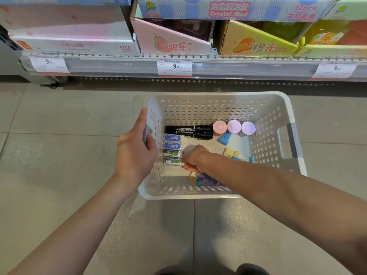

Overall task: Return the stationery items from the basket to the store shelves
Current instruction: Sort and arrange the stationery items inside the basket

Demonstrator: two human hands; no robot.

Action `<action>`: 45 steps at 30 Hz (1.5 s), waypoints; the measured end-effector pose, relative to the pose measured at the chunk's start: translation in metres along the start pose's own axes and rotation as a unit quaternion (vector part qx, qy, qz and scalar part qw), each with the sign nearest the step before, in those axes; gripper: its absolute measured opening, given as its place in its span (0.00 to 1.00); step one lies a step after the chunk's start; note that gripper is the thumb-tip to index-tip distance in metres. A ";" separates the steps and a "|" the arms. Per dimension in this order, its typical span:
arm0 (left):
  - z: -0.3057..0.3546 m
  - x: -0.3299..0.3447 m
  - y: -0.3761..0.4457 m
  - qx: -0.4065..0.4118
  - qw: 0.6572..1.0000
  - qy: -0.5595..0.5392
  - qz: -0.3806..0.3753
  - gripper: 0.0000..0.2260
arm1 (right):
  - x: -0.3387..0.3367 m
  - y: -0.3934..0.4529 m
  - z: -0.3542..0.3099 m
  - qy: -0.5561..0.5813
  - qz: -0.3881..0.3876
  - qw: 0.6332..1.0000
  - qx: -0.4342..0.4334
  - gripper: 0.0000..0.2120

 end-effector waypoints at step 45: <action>-0.001 0.000 0.000 -0.005 1.000 0.003 0.004 0.27 | 0.000 0.001 0.010 -0.199 -0.054 0.977 0.062 0.13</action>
Point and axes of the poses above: each hand's wrist, its own y-axis towards the middle knuckle, its own x-axis out of the palm, z = x × y, the point moved 5 cm from there along y, towards the middle knuckle, and after that the axes turned 13 degrees about -z, right-handed, at the moved point
